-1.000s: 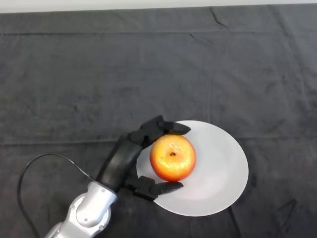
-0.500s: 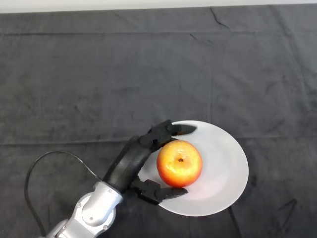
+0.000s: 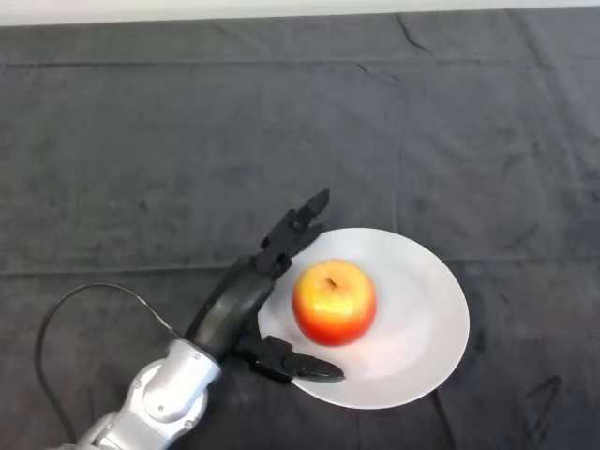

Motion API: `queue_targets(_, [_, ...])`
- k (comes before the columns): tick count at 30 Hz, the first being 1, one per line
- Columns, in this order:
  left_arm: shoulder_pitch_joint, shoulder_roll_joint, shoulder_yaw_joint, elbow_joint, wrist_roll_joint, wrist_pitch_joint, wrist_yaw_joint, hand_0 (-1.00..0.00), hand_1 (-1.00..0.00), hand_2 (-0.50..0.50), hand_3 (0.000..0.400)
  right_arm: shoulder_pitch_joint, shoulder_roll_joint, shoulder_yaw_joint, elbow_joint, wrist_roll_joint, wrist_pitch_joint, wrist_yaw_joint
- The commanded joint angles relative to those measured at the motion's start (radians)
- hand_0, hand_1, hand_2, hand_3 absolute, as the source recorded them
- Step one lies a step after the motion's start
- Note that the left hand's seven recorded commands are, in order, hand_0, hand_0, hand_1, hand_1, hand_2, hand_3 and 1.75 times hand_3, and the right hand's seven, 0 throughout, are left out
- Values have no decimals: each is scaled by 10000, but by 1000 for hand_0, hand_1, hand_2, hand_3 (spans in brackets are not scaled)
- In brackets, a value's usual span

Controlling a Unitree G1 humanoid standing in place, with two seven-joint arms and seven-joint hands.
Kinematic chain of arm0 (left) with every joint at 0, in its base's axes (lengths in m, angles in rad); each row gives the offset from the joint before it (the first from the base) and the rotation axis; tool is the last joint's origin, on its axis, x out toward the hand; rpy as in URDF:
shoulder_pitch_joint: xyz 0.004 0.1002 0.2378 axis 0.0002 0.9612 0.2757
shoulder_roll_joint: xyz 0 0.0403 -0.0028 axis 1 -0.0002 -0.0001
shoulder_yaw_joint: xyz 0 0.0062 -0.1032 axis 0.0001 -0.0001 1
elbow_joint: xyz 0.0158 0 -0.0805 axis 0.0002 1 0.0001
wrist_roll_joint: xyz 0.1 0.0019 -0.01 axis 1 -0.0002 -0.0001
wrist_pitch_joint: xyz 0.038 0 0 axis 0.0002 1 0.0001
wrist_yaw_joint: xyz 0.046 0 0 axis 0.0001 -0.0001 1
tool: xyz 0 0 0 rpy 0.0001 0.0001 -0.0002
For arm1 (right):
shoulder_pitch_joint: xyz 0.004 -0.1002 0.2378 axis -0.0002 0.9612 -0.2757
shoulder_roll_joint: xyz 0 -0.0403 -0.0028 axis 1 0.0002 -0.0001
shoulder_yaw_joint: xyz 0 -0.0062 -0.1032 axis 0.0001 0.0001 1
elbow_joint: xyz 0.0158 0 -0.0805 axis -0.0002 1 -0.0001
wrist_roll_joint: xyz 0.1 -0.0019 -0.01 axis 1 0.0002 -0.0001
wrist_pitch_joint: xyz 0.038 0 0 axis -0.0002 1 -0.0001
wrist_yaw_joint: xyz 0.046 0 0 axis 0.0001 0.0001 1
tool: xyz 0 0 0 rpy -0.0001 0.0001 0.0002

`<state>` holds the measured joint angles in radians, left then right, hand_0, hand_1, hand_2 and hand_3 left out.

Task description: Move the apple to the plate

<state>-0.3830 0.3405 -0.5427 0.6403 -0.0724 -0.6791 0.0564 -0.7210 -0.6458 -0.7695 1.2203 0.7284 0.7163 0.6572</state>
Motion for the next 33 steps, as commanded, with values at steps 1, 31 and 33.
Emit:
queue_targets(1, [-196,707,421,226,-397,-225,-185,0,0,0,0,-67,-132,-145,-196,219,-23,-68])
queue_targets(31, [443,2617,5703,2914,-4394,-1767,-2229,0,0,0,0,-89,-160,-143,-140,215,-18,-43])
queue_targets(33, [461,2684,6008,3097,-4573,-1813,-2347,0,0,0,0,-92,-163,-143,-133,215,-17,-41])
